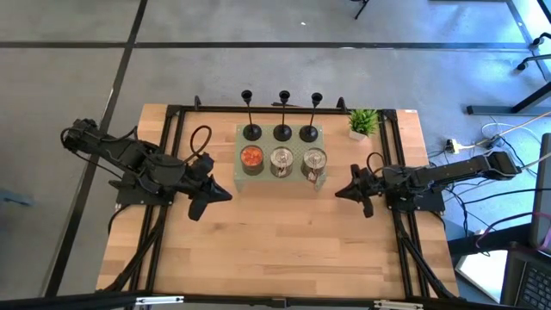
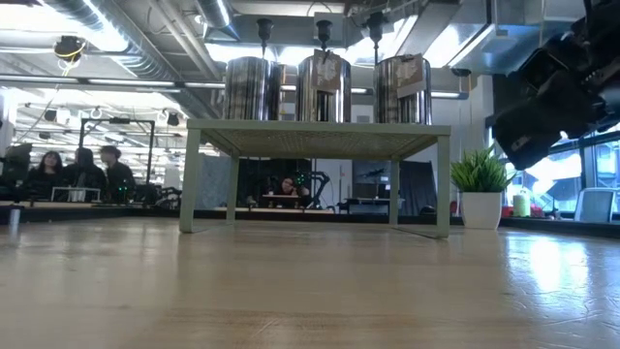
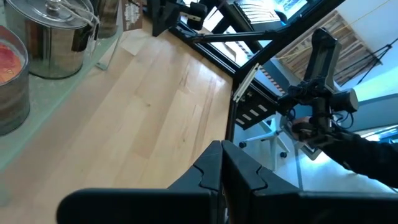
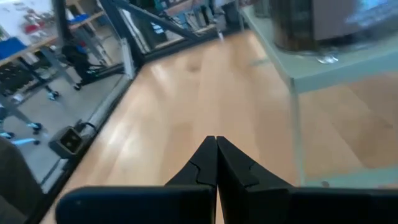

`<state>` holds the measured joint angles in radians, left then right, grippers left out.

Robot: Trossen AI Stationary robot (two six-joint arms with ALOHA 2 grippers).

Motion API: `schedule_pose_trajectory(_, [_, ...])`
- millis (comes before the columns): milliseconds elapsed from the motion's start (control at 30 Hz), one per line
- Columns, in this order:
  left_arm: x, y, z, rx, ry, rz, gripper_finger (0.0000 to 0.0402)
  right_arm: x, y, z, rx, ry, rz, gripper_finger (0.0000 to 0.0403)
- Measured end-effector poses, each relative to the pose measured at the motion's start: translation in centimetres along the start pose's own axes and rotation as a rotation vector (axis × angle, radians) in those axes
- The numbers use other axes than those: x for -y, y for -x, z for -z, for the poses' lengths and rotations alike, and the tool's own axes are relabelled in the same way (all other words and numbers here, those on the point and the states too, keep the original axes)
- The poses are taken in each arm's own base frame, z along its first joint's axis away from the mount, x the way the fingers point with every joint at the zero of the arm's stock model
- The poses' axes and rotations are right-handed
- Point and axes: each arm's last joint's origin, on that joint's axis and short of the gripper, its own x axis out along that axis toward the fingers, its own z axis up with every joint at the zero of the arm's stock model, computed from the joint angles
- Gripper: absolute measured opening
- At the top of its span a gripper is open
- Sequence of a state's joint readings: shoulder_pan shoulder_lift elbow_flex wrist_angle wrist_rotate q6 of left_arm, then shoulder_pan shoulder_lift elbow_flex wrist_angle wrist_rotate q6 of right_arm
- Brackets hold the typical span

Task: Pick & Place candle stick holders
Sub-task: Return to Home Position

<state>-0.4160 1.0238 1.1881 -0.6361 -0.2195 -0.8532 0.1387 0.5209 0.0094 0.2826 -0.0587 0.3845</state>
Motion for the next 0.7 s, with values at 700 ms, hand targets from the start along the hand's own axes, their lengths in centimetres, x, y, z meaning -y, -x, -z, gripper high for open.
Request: schedule_pose_trajectory(700, [-0.01, 0.01, 0.04, -0.003, -0.004, -0.002, 0.0003, 0.40, 0.73, 0.05, 0.032, 0.056, 0.135, 0.0000])
